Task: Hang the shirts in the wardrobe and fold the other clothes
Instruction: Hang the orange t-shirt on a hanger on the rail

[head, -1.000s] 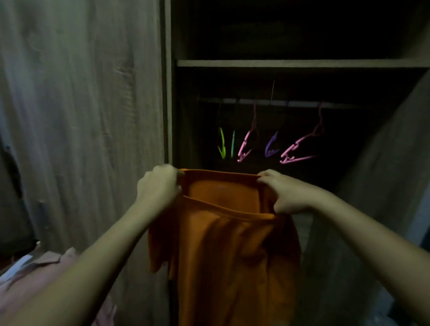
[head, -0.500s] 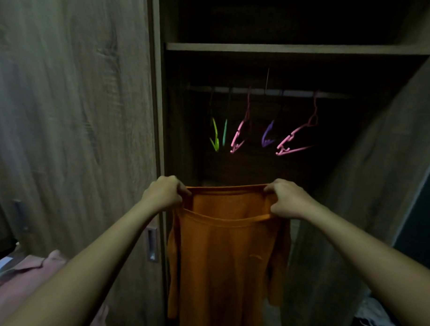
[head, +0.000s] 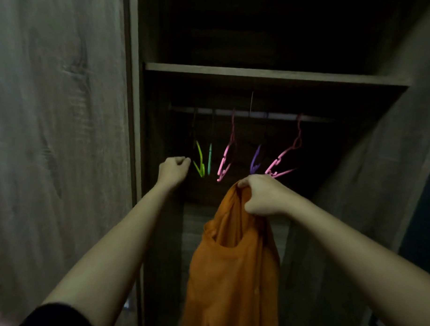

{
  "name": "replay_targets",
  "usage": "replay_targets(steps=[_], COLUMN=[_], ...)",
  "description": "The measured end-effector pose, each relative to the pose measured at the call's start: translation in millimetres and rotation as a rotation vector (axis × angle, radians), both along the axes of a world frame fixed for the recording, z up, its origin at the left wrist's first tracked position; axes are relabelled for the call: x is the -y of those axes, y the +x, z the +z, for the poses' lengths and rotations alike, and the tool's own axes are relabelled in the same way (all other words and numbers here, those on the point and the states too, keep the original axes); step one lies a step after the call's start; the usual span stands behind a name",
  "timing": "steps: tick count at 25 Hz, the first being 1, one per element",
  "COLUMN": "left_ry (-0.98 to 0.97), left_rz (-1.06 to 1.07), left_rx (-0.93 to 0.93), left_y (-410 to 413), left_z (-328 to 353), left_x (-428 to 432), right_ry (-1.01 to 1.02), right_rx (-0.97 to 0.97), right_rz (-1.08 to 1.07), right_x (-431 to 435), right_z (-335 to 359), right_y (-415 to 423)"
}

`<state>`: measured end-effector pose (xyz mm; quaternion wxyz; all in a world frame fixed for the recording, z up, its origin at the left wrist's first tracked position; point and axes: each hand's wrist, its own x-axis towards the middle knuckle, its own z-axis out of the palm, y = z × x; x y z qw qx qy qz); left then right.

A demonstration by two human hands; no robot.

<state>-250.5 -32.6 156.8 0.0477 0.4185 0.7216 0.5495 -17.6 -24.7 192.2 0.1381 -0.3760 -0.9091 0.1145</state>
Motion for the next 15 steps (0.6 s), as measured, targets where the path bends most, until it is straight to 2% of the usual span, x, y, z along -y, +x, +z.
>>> replay_targets(steps=[5, 10, 15], left_ry=[-0.013, 0.114, 0.175], left_rz=[-0.054, 0.060, 0.045], left_rx=[0.381, 0.307, 0.243], left_y=[-2.3, -3.0, 1.4], left_z=[18.1, 22.4, 30.4], left_x=[-79.6, -105.9, -87.7], right_ry=[0.037, 0.113, 0.135], right_rx=[0.015, -0.022, -0.053], right_rz=[0.024, 0.031, 0.038], right_x=[-0.5, -11.2, -17.2], right_z=[5.7, -1.4, -15.2], right_y=[4.7, 16.8, 24.2])
